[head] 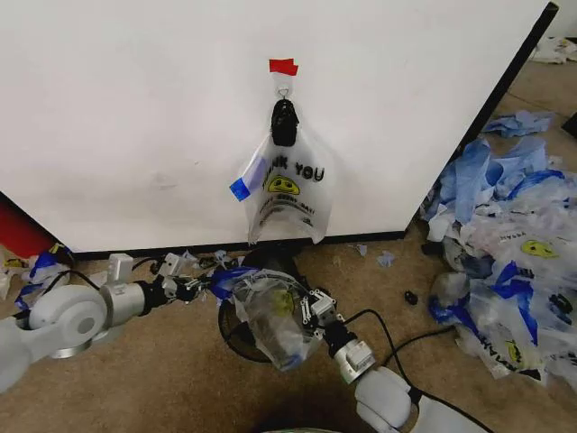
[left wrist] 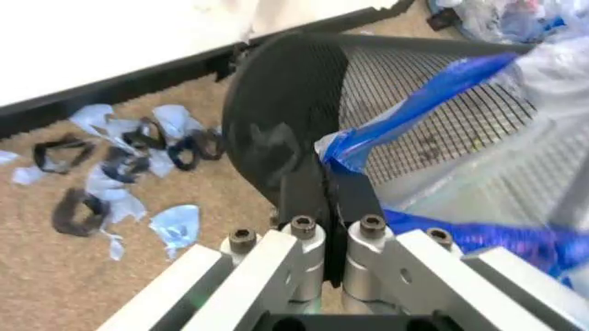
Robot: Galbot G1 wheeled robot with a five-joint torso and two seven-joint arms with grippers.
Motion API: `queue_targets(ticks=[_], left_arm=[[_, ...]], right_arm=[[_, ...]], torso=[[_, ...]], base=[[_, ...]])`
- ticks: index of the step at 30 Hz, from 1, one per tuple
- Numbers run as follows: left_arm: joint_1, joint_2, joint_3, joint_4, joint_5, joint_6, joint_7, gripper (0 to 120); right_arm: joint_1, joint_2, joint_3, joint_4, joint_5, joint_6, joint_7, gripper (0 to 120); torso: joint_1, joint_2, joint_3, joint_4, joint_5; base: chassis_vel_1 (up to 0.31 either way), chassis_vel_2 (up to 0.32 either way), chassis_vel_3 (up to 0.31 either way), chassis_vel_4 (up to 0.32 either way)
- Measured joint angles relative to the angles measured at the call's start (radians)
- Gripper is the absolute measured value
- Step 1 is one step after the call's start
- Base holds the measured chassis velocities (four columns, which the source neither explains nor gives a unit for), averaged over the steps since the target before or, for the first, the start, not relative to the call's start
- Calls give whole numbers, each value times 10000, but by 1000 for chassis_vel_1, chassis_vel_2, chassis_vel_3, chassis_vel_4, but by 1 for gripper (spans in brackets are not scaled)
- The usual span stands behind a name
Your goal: Pick up the garbage bag from the wall and place it over the trash bin.
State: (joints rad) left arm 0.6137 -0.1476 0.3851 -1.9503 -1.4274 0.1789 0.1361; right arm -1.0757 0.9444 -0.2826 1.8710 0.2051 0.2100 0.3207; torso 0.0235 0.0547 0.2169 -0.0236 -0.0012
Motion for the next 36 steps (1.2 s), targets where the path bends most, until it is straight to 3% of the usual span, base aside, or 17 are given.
queue_targets(ticks=[12, 26, 36], left_arm=[[86, -187, 127, 379, 584, -1070, -141, 0], [341, -131, 253, 240, 970, -1423, -80, 0], [268, -673, 494, 754, 1182, -1944, -162, 0]], right_arm=[[-473, -246, 606, 393, 825, 871, -1505, 0], [-541, -248, 1315, 476, 2077, 705, -1338, 0], [-539, -483, 1685, 743, 3457, 457, -1375, 0]], torso=[[0, -2, 0, -2, -2], [0, -2, 0, 0, 1], [0, -2, 0, 0, 1]], base=[[0, 0, 0, 0], [0, 0, 0, 0], [0, 0, 0, 0]])
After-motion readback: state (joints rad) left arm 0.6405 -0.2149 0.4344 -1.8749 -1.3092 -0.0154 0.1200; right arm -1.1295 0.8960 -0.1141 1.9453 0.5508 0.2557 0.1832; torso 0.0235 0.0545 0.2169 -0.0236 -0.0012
